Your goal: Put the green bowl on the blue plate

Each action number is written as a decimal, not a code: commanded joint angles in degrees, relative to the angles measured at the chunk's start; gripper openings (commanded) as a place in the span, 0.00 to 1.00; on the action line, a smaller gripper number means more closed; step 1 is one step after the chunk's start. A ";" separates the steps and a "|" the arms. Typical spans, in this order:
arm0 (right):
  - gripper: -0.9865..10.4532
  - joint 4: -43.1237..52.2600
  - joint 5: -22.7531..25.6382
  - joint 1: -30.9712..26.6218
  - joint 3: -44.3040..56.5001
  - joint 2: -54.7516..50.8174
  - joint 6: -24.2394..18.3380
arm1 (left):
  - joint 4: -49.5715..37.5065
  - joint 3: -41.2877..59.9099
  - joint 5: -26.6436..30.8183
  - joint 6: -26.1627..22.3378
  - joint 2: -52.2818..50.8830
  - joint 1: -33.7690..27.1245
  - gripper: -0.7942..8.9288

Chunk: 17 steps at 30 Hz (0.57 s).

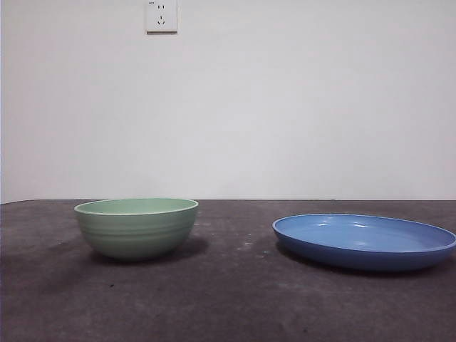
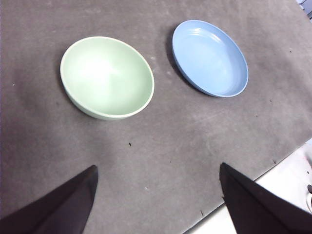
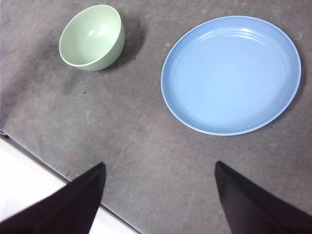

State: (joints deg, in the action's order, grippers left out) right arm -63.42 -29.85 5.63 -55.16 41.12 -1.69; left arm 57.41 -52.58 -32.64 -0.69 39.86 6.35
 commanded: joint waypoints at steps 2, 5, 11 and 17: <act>0.40 0.33 -0.20 0.24 -1.22 0.33 -0.20 | -2.51 -1.20 0.20 1.33 1.77 0.68 0.50; 0.40 0.33 -0.17 0.24 -1.22 0.33 -0.20 | -4.98 -1.64 1.62 3.37 3.96 1.42 0.50; 0.40 0.37 -0.17 0.24 -1.22 0.35 -0.22 | -7.85 -5.66 7.17 4.74 12.07 4.13 0.50; 0.40 0.37 -0.17 0.24 -1.22 0.35 -0.22 | -9.25 -11.65 13.84 4.72 23.67 7.19 0.50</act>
State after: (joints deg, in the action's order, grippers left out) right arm -63.42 -29.87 5.63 -55.16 41.12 -1.69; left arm 48.62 -62.63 -19.59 3.84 61.34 13.13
